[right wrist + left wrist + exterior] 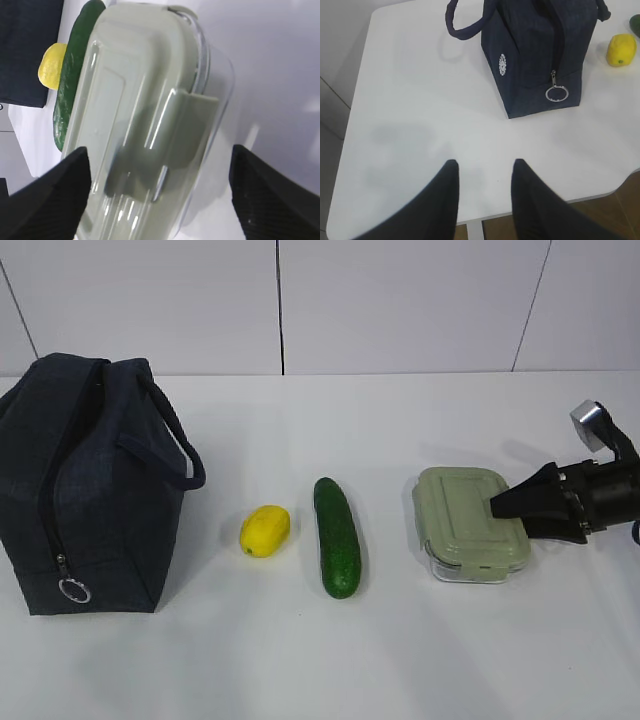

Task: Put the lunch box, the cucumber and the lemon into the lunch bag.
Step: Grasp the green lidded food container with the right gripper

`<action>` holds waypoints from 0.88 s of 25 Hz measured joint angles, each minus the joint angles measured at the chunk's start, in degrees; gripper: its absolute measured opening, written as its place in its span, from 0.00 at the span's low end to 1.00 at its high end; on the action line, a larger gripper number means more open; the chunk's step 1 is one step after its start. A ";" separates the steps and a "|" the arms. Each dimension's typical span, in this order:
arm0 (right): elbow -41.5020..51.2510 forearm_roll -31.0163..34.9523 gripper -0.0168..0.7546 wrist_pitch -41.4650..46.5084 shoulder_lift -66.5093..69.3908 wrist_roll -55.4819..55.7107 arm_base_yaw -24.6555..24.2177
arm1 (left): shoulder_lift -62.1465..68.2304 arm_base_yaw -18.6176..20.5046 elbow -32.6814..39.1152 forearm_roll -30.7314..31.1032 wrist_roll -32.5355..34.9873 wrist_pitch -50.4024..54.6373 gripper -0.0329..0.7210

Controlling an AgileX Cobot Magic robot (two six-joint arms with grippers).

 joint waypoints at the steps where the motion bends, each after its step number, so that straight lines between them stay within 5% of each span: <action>1: 0.00 0.23 0.86 0.00 0.12 -0.09 0.00 | 0.00 0.00 0.00 0.00 0.00 0.00 0.36; 22: -0.22 4.80 0.86 -0.13 2.38 -2.85 0.00 | 0.00 0.00 0.00 0.00 0.00 0.00 0.36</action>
